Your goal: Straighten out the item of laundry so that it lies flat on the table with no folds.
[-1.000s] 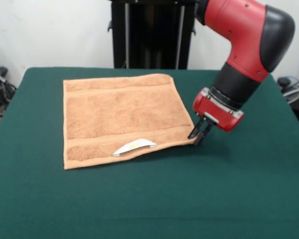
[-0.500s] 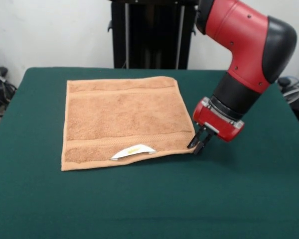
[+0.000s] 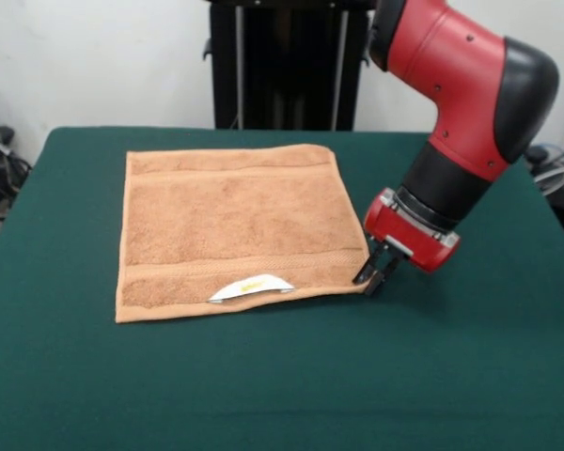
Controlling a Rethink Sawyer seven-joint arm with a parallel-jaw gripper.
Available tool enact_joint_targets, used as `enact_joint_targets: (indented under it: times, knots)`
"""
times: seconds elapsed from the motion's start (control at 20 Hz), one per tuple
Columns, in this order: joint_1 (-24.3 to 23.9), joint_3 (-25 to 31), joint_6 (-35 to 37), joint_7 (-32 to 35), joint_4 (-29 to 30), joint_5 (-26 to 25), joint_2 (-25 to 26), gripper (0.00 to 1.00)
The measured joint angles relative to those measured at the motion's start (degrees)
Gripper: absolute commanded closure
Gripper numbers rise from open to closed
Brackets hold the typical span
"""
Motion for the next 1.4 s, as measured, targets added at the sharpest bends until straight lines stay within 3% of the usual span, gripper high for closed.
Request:
enact_joint_targets:
  times: [0.75, 1.1, 1.4]
  knots:
    - [-1.14, 0.02, -0.1, 0.0, -0.03, -0.68, -0.34, 1.0]
    - [-5.22, 0.01, -3.57, 0.0, 0.19, -7.17, -2.47, 1.0]
    - [-11.04, 0.38, -9.27, 0.0, 1.37, -15.71, -4.75, 1.0]
